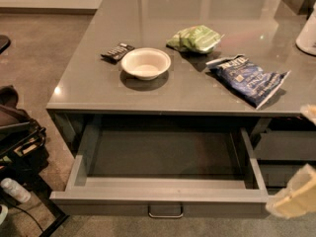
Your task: Close top drawer
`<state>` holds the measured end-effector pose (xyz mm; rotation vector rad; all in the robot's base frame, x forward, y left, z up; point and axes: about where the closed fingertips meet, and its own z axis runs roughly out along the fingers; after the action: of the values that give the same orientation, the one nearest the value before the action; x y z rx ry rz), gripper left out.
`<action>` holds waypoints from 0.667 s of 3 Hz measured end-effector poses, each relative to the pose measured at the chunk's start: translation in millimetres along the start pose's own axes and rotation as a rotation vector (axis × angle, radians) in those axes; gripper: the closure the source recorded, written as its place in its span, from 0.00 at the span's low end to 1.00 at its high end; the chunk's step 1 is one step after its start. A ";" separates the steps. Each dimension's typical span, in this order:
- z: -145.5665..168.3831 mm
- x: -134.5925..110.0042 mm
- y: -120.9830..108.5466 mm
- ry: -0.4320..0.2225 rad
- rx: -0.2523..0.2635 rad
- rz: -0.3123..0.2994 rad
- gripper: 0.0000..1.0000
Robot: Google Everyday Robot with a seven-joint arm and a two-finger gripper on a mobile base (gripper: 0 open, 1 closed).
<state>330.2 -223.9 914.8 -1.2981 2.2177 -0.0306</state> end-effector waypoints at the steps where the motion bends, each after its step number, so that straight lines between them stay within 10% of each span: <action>1: 22.1 8.3 11.0 -0.050 -0.004 0.072 0.18; 2: 22.3 8.0 11.0 -0.050 -0.004 0.072 0.41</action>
Offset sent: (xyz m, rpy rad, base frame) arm -0.0020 0.0037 -0.0251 0.0734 -0.0063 -0.0443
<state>329.2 -218.9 889.2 -1.2074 2.2211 0.0336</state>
